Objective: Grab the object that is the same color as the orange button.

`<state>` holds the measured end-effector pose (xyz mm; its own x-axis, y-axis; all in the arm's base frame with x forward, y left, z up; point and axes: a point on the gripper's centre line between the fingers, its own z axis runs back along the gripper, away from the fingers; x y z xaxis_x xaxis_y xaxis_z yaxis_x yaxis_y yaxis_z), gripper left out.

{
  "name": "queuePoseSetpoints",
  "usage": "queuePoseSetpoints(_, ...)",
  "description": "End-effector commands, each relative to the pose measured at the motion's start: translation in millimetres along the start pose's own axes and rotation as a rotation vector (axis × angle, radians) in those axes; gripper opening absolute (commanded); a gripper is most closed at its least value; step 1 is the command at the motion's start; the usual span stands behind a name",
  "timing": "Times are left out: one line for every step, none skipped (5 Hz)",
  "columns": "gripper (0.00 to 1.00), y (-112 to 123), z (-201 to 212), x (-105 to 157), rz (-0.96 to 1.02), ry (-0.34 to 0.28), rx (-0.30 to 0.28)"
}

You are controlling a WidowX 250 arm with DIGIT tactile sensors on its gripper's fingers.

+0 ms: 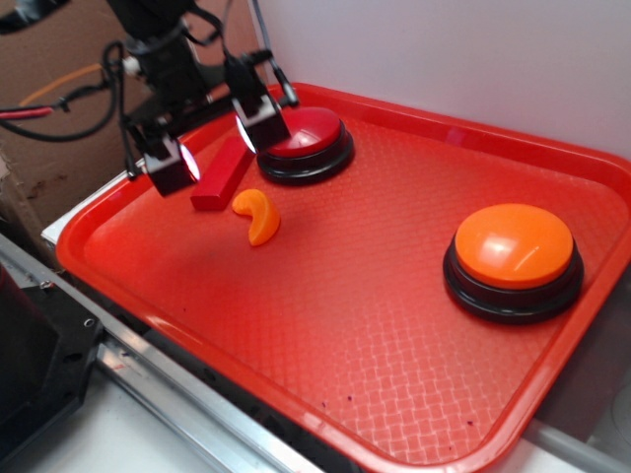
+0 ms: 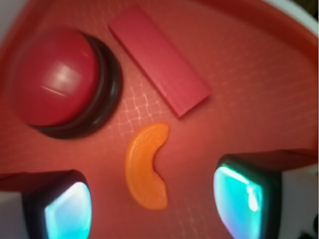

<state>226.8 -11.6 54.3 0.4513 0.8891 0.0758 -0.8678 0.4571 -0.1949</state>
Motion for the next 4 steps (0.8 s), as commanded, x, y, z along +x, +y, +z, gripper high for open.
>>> queuePoseSetpoints(1.00, -11.5, -31.2, 2.8, -0.006, -0.027, 0.032)
queuePoseSetpoints(1.00, -12.5, -44.2, 2.2, -0.015, -0.035, 0.059)
queuePoseSetpoints(0.85, -11.9, -49.3, 1.8, -0.006, -0.037, 0.068)
queuePoseSetpoints(0.00, -10.2, -49.8, 1.3, 0.013, -0.039, 0.051)
